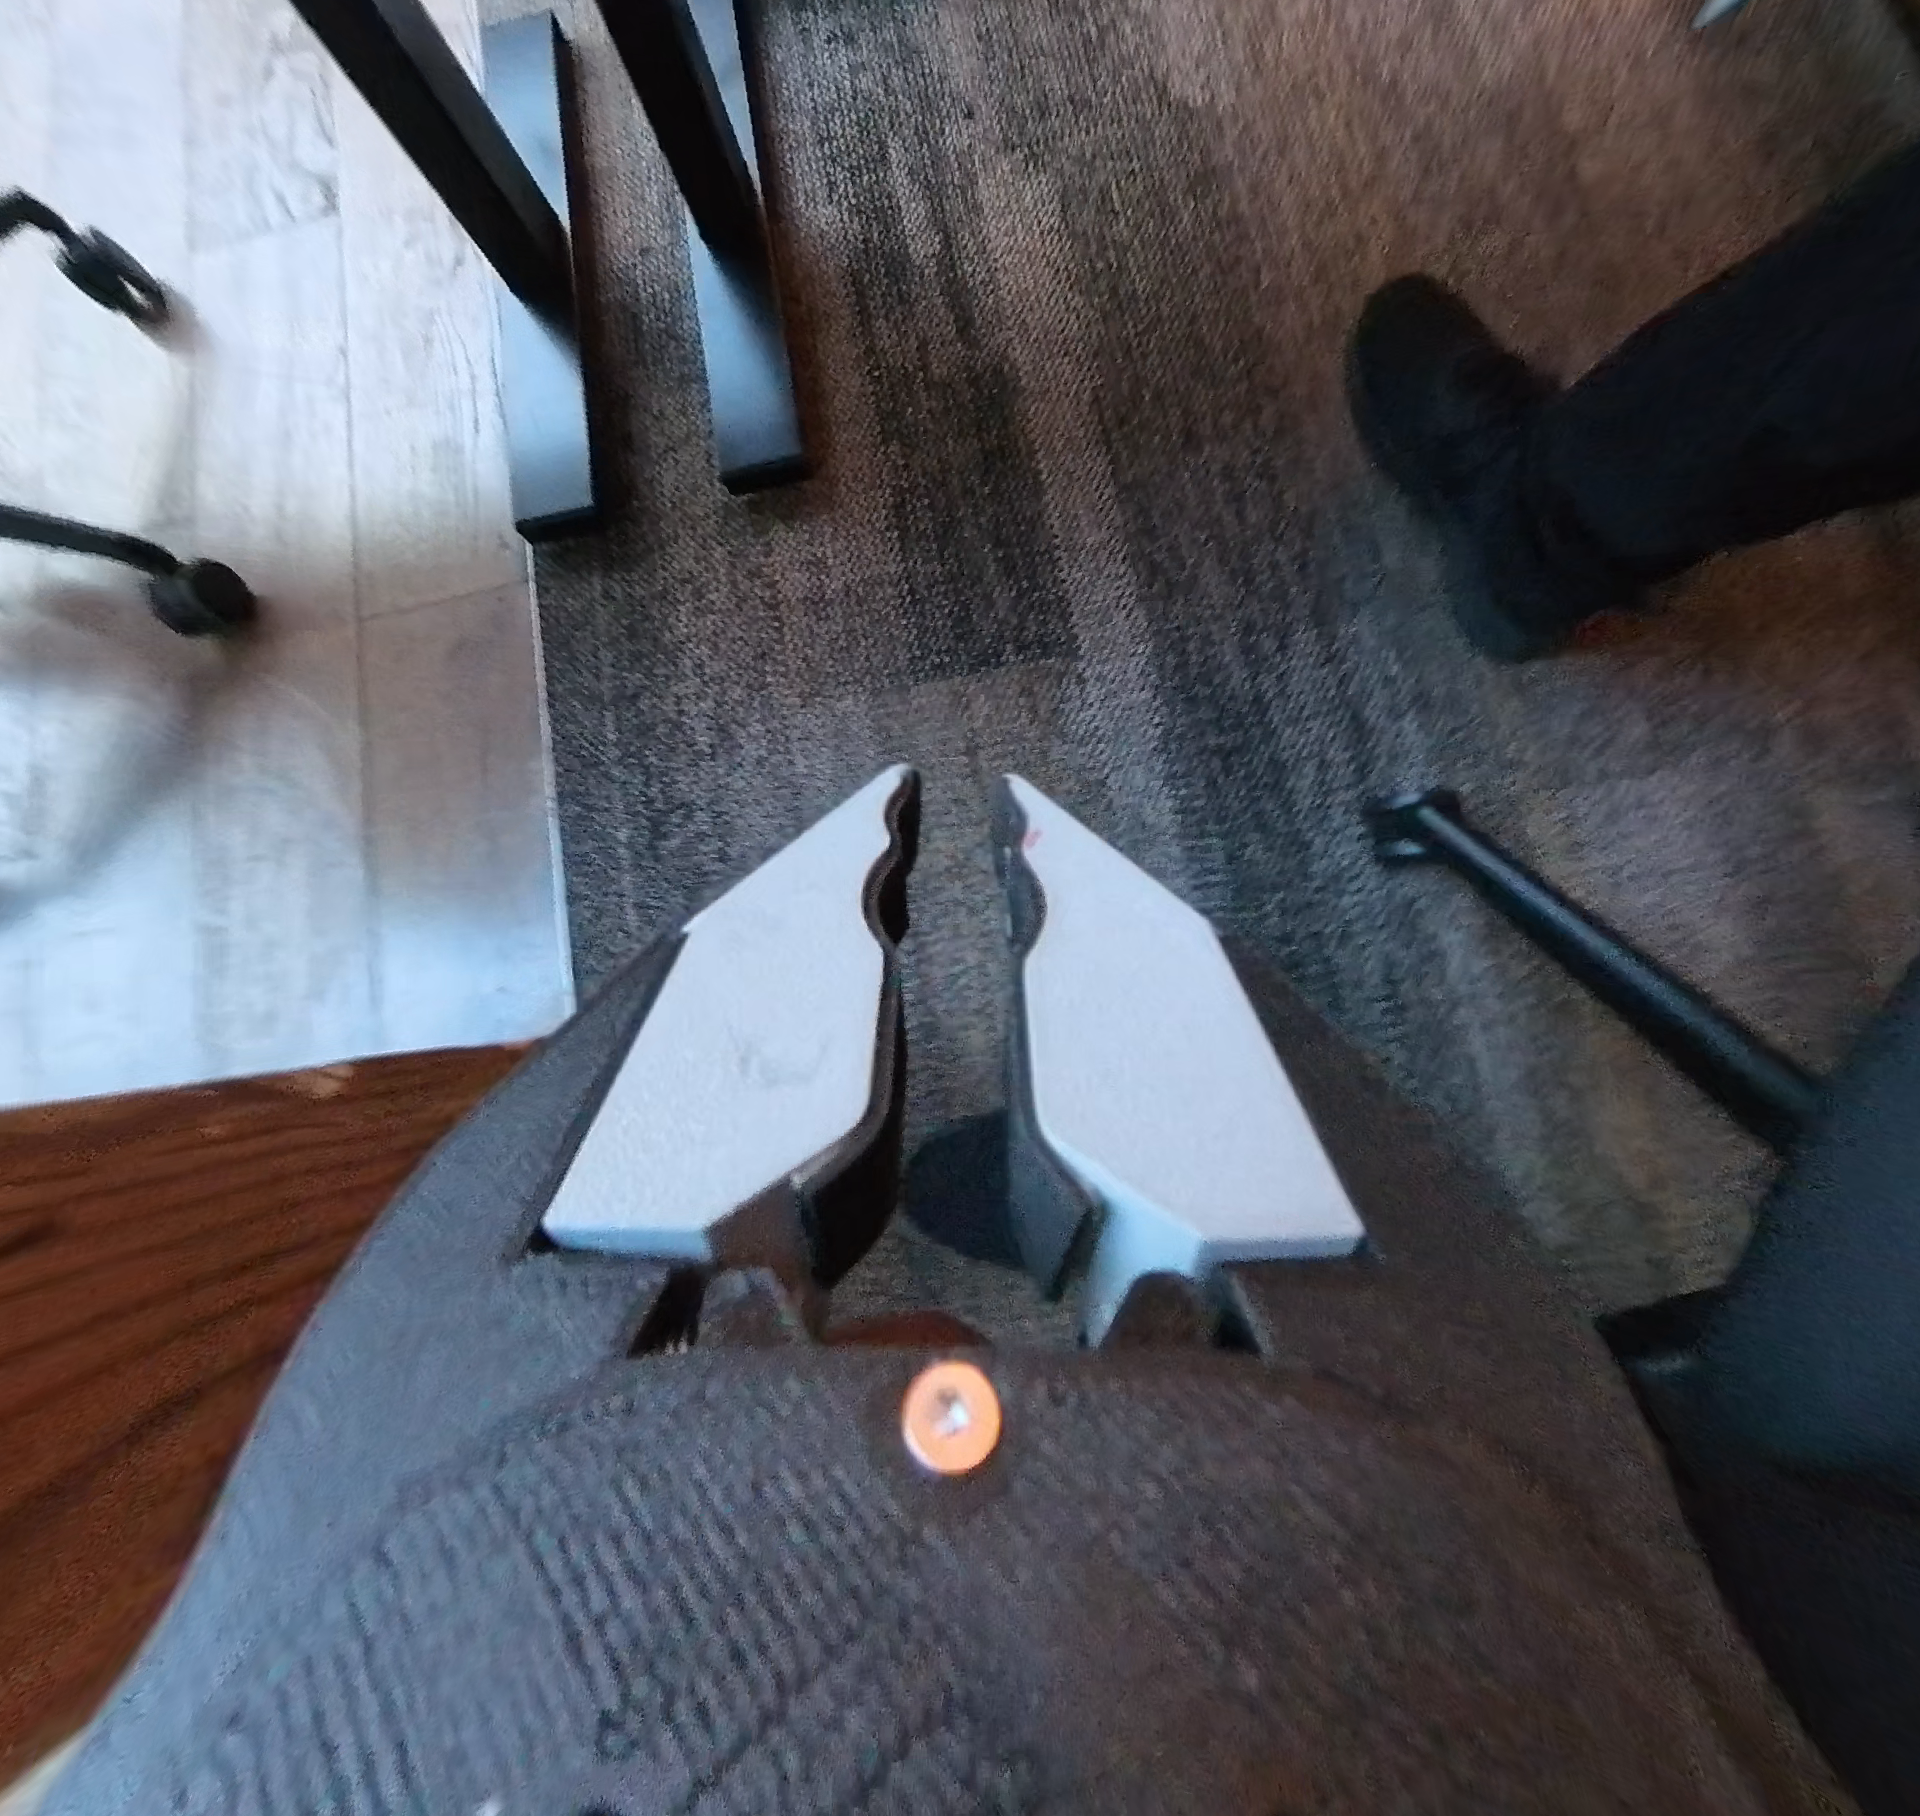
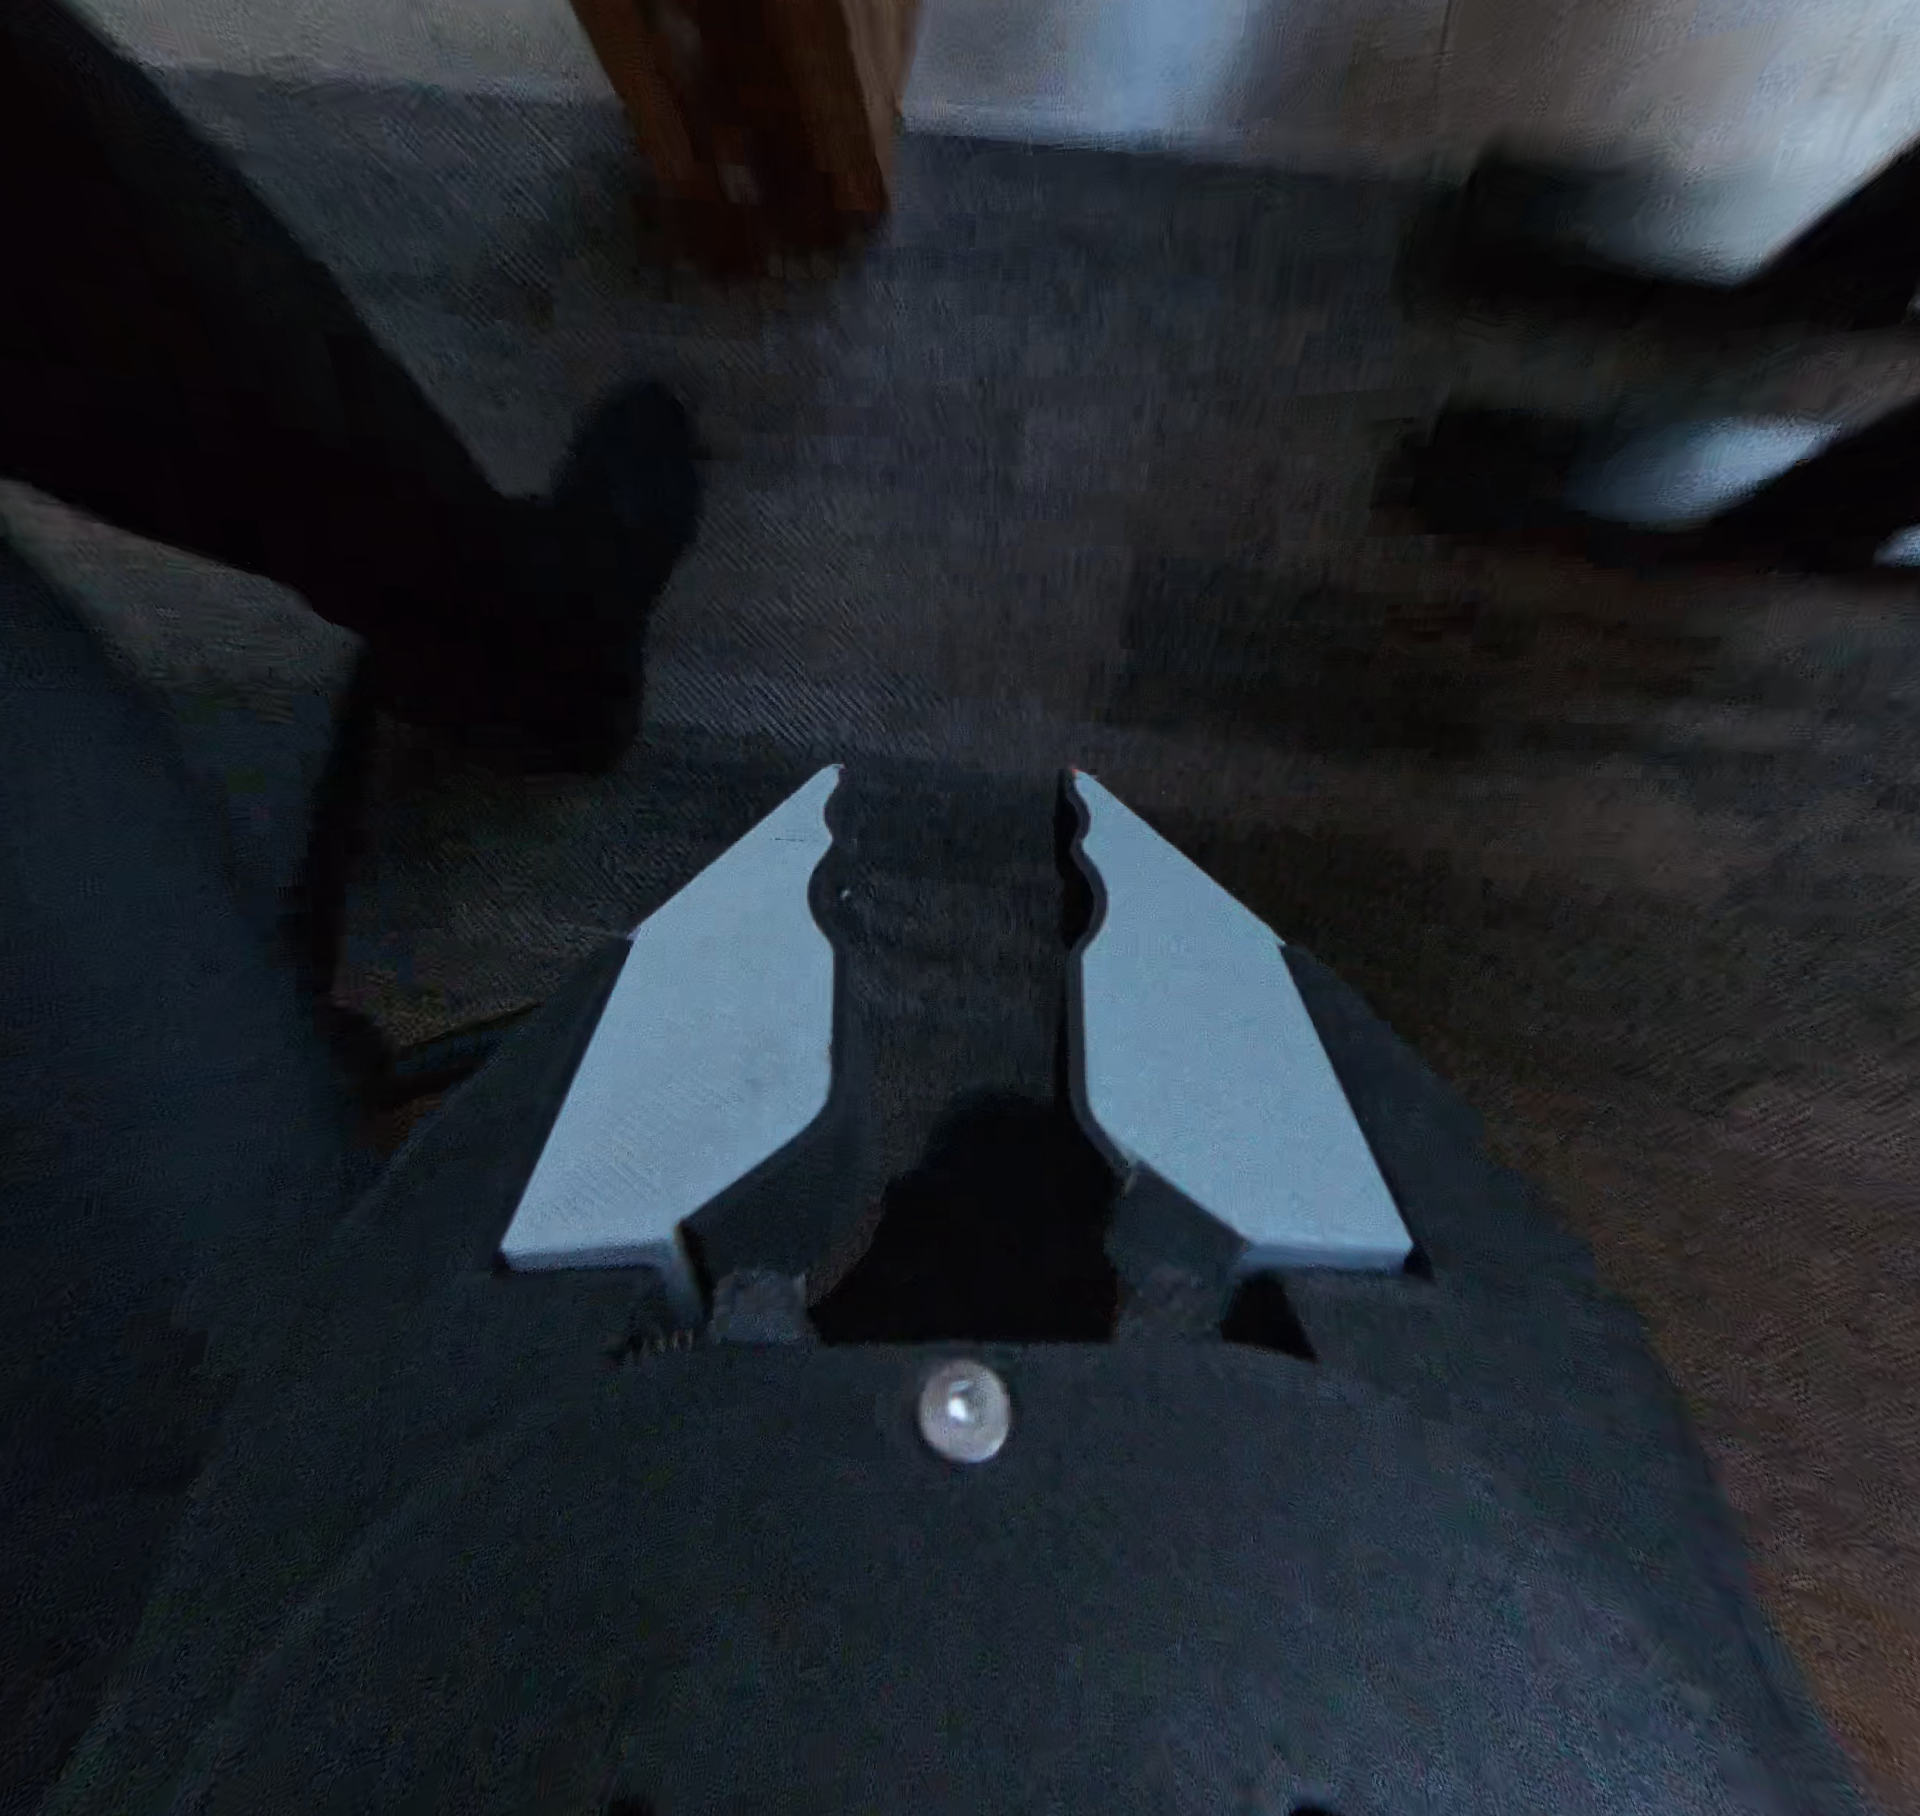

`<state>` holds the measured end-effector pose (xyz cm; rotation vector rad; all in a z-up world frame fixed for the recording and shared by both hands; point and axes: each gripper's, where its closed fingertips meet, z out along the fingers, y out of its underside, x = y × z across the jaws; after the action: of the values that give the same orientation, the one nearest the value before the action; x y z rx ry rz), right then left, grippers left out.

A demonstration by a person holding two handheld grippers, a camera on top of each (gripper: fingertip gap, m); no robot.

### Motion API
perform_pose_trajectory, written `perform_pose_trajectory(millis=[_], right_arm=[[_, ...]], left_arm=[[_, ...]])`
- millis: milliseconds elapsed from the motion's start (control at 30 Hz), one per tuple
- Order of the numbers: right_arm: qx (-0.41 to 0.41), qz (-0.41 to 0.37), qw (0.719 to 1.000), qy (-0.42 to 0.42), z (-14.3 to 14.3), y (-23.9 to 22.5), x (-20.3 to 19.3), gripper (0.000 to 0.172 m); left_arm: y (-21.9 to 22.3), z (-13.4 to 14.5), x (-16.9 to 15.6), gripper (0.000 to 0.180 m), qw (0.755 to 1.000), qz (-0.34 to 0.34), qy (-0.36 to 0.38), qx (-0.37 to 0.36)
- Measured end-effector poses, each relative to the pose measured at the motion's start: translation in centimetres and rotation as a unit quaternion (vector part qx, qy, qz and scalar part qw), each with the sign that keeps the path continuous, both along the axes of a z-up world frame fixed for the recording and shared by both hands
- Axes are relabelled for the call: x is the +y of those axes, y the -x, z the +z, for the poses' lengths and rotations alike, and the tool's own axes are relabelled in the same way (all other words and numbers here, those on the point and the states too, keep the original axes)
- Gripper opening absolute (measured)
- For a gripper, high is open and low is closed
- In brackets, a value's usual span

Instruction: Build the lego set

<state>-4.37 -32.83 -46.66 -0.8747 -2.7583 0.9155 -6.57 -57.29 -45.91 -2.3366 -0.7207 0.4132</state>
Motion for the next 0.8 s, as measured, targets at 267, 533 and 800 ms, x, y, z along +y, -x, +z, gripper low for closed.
perform_pose_trajectory(millis=[267, 533, 800], right_arm=[[-0.101, -0.265, 0.954, -0.093, -29.4, 20.1, 15.8, 0.032], [-0.100, -0.485, 0.867, -0.058, -38.6, 35.1, 28.1, 0.028], [-0.084, -0.587, 0.805, -0.016, -41.7, 44.0, 33.0, 0.017]], left_arm=[[0.8, -2.3, -3.2, 0.012, 0.997, 0.064, -0.018, -0.050], [3.2, -6.6, -8.8, 0.010, 0.971, 0.181, -0.013, -0.155], [4.5, -7.4, -8.3, 0.009, 0.956, 0.227, -0.024, -0.186]])
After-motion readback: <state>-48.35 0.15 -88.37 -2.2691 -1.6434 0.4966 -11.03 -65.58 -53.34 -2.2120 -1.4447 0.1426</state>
